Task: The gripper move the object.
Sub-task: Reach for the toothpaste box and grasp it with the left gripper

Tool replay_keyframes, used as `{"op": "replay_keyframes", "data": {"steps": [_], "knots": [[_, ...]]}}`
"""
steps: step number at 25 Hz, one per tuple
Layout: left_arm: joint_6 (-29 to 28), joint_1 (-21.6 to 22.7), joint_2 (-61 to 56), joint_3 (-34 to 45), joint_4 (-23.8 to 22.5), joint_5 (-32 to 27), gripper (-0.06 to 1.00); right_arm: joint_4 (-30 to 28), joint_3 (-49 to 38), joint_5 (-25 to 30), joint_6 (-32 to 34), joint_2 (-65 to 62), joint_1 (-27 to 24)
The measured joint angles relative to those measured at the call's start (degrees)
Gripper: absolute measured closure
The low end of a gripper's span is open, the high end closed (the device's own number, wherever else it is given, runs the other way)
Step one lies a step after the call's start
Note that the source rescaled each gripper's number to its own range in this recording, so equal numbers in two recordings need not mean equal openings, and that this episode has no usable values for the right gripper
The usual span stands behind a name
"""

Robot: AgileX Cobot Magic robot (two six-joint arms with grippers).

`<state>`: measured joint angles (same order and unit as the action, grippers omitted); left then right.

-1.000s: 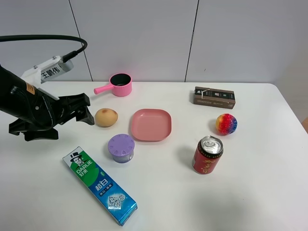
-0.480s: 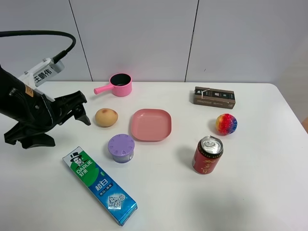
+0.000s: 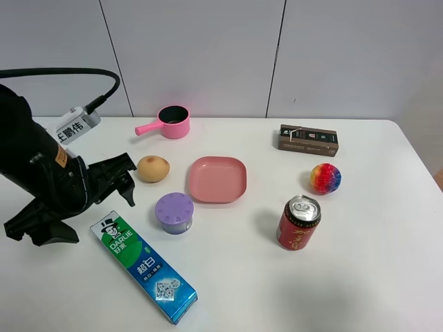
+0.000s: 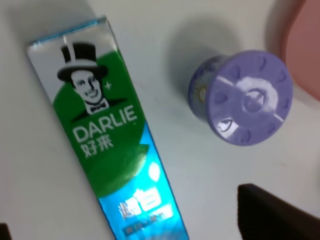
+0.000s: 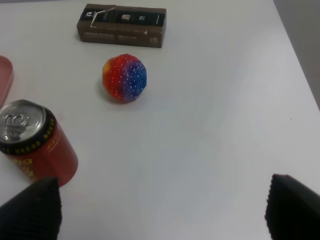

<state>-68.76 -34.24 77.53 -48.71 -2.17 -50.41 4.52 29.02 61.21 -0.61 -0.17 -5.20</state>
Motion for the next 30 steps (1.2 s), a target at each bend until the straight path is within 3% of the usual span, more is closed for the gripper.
{"op": "replay_keyframes", "data": {"steps": [4, 11, 25, 30], "knots": [[-4.5, -1.8, 3.7, -0.2, -0.8, -0.4, 0.25, 0.0, 0.0, 0.0, 0.0, 0.0, 0.0], [-5.1, -1.8, 7.9, -0.2, -1.2, 5.4, 0.25, 0.0, 0.0, 0.0, 0.0, 0.0, 0.0], [-8.0, -1.8, 13.3, -0.2, -0.8, 6.2, 0.25, 0.0, 0.0, 0.0, 0.0, 0.0, 0.0], [-8.2, -1.8, 16.0, -0.2, -1.2, 9.4, 0.25, 0.0, 0.0, 0.0, 0.0, 0.0, 0.0]]}}
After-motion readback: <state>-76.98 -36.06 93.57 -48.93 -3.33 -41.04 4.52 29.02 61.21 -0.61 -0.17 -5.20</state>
